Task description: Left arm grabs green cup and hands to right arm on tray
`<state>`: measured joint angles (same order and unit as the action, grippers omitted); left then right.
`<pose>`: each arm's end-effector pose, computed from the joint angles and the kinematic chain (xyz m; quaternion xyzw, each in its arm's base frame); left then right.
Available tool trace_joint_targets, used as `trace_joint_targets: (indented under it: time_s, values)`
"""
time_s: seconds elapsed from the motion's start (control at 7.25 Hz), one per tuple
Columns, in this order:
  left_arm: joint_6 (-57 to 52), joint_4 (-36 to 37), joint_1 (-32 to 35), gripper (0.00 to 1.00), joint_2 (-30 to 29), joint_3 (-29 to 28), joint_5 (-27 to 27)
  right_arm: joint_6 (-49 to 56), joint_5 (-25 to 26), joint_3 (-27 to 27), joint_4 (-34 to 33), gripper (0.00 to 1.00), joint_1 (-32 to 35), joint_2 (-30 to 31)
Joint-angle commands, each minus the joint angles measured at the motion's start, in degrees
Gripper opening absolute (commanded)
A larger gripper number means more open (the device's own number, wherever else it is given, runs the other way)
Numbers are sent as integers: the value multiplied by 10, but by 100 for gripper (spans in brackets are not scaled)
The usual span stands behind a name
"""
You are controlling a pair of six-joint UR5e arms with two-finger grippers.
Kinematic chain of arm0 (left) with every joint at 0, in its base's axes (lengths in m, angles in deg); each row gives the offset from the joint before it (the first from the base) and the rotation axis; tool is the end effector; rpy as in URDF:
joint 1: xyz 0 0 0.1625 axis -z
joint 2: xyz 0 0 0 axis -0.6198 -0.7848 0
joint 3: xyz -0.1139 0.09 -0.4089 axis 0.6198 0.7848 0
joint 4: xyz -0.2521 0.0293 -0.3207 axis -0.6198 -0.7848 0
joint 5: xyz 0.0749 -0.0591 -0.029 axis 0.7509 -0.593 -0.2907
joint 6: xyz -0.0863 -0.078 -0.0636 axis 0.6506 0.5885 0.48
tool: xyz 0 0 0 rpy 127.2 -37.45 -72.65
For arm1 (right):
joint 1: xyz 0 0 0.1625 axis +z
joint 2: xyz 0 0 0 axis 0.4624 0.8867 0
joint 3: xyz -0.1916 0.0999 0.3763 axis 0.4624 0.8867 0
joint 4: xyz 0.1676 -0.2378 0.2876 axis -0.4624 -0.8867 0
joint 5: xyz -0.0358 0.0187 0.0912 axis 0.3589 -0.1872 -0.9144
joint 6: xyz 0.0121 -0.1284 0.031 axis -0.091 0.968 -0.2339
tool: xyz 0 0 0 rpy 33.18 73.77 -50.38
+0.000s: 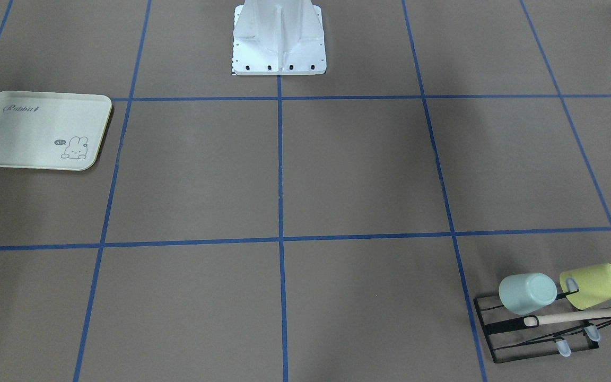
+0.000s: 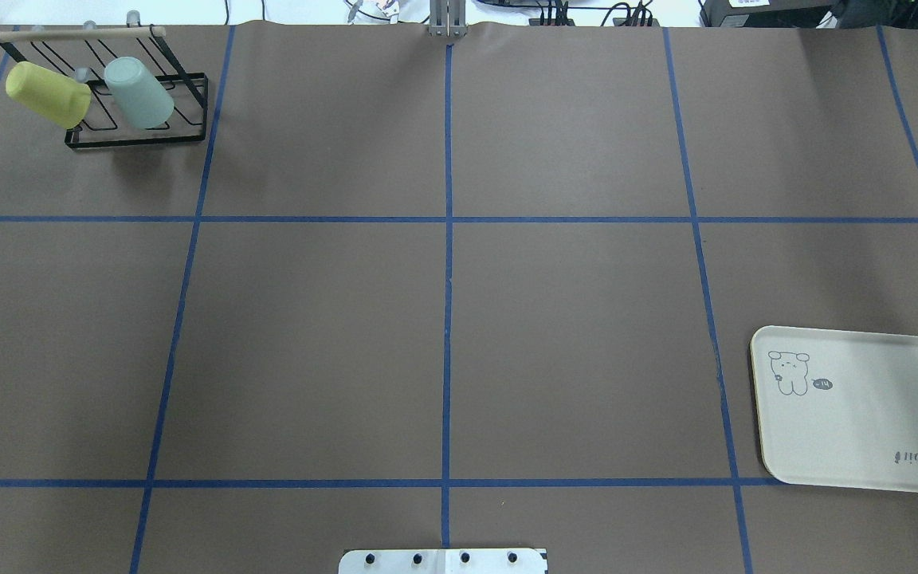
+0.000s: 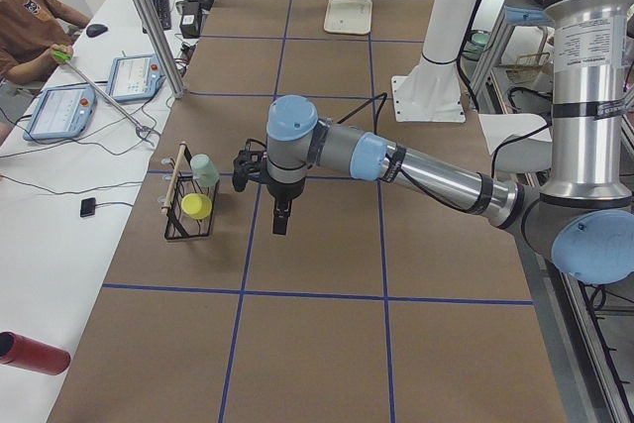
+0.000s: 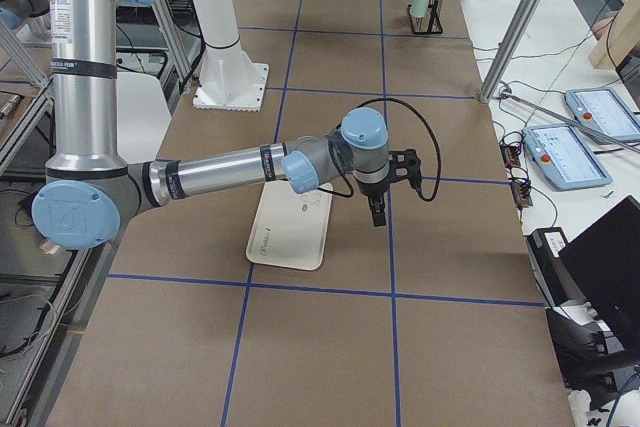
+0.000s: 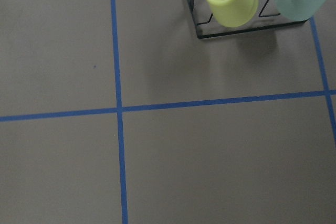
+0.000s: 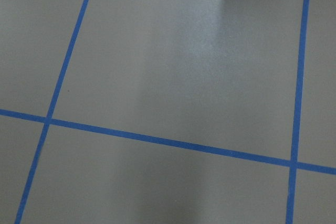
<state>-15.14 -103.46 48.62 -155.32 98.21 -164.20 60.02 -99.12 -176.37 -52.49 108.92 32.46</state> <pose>-0.0167 -0.4511 0.5469 0.0634 0.3838 -0.0233 0.9209 -0.0333 -0.4899 0.5589 0.1083 -0.4067 0.0006 0.9071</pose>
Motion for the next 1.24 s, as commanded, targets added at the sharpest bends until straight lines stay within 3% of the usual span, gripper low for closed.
trace_joint_targets:
  time_s: [0.0,0.41,1.1]
  values:
    - [-5,3,-1,100,31,4,-4,0,4,-8,-23,100,9,19]
    - [-6,-5,-9,100,40,-1,-5,0,-2,-8,-16,100,8,28]
    - [-6,-27,-10,100,43,-7,-54,4,-3,16,-16,100,6,29]
